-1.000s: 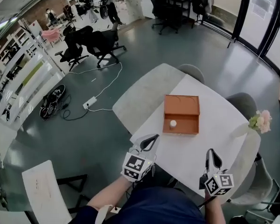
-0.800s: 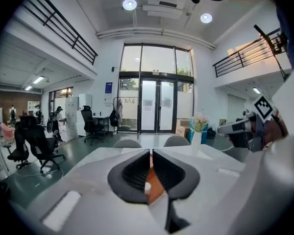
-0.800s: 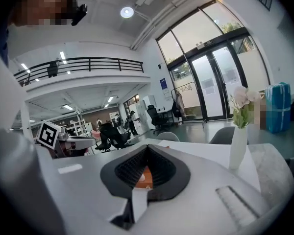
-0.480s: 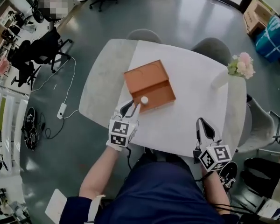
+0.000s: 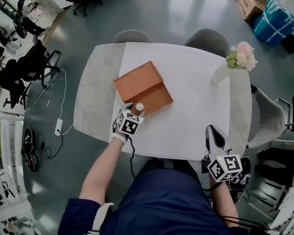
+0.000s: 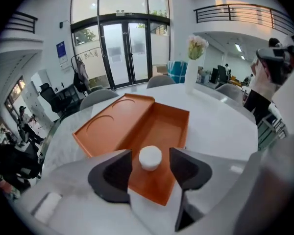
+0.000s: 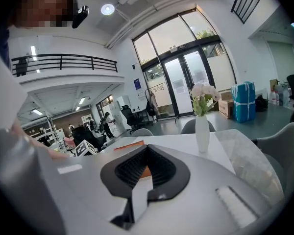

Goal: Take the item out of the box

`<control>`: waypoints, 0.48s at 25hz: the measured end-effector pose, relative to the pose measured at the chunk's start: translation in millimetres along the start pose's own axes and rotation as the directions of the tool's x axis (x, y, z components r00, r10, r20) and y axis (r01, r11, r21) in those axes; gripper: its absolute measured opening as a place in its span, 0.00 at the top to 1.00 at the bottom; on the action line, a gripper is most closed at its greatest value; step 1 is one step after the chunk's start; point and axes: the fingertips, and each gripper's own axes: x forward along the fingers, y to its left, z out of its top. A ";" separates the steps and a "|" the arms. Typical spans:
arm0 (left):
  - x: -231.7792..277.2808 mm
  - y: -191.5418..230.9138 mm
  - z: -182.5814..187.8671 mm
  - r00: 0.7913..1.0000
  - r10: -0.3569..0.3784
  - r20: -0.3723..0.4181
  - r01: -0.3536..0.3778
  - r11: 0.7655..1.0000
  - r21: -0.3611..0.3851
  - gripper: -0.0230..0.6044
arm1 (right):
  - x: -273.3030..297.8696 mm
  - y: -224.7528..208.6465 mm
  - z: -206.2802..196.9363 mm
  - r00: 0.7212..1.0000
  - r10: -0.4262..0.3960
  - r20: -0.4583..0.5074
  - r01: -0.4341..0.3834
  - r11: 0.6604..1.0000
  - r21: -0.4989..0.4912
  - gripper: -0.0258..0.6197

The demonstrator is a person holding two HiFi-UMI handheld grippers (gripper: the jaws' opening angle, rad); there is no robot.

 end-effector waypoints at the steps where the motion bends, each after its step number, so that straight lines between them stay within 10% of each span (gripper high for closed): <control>1: 6.5 0.6 -3.8 1.000 -0.005 -0.030 0.006 1.000 0.007 0.56 | -2.6 -2.8 0.4 1.000 -0.010 0.003 0.010 1.000 0.004 0.96; 12: 37.7 -0.4 -14.7 0.978 -0.011 -0.207 0.029 0.996 0.085 0.58 | -19.0 -25.2 -5.2 0.999 -0.052 0.009 0.052 0.998 0.047 0.96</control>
